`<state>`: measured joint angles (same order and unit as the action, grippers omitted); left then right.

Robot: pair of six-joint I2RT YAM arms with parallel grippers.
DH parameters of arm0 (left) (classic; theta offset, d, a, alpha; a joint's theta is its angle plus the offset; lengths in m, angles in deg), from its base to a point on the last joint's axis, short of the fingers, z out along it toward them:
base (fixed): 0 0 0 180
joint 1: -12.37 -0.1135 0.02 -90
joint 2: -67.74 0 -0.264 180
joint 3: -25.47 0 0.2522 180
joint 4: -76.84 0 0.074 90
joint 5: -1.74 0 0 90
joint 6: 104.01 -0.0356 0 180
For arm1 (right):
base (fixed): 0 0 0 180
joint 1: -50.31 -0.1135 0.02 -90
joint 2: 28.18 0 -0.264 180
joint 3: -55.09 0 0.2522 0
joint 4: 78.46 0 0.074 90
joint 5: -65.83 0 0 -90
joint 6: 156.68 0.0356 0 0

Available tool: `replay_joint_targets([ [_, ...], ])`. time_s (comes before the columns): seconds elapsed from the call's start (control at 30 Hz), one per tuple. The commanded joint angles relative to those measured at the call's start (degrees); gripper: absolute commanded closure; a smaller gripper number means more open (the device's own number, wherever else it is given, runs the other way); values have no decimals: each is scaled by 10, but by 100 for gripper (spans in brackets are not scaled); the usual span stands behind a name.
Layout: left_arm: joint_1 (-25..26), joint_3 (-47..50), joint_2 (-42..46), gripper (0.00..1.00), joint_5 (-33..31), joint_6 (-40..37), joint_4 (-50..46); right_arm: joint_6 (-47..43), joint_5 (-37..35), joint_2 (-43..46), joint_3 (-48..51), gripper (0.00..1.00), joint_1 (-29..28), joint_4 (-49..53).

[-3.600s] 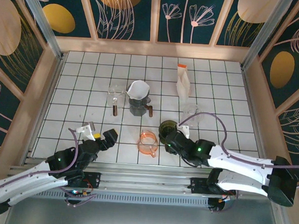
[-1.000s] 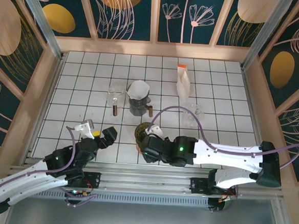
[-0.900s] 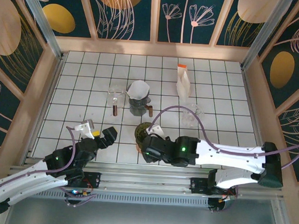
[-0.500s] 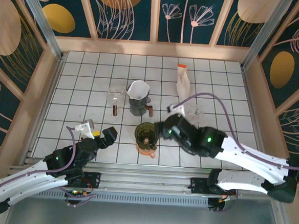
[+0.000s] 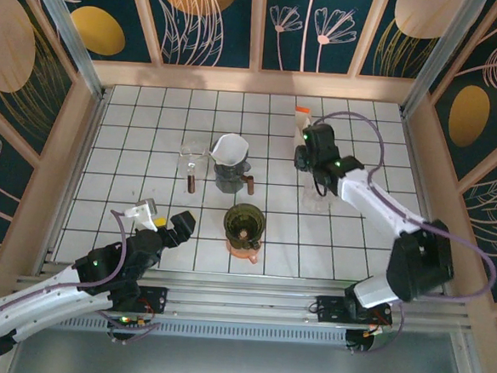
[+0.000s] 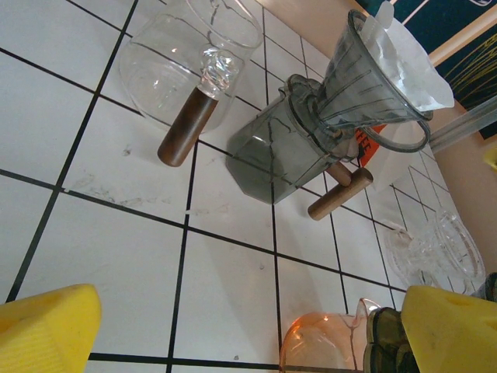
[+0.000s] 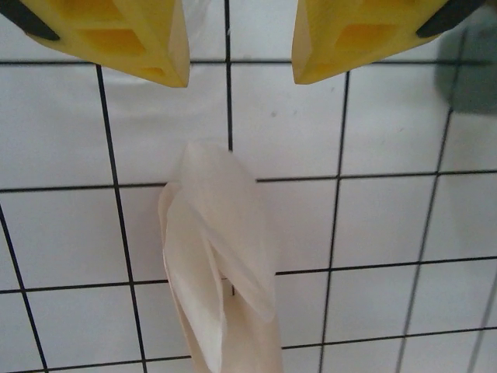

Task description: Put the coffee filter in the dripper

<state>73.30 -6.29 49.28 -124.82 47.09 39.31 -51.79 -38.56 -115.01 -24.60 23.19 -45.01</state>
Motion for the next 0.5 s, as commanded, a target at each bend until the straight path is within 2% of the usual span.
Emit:
replay_joint_targets([
  [0.0, 3, -4, -5, 1, -11, -16, 8, -72, 22, -45, -54, 60, 21, 4],
  [0.2, 3, -7, -10, 1, -21, -22, 7, -112, -8, -118, -95, 64, 31, 15],
  [0.47, 3, -6, -23, 1, -26, -28, 14, -139, -33, -168, -130, 66, 32, 14],
])
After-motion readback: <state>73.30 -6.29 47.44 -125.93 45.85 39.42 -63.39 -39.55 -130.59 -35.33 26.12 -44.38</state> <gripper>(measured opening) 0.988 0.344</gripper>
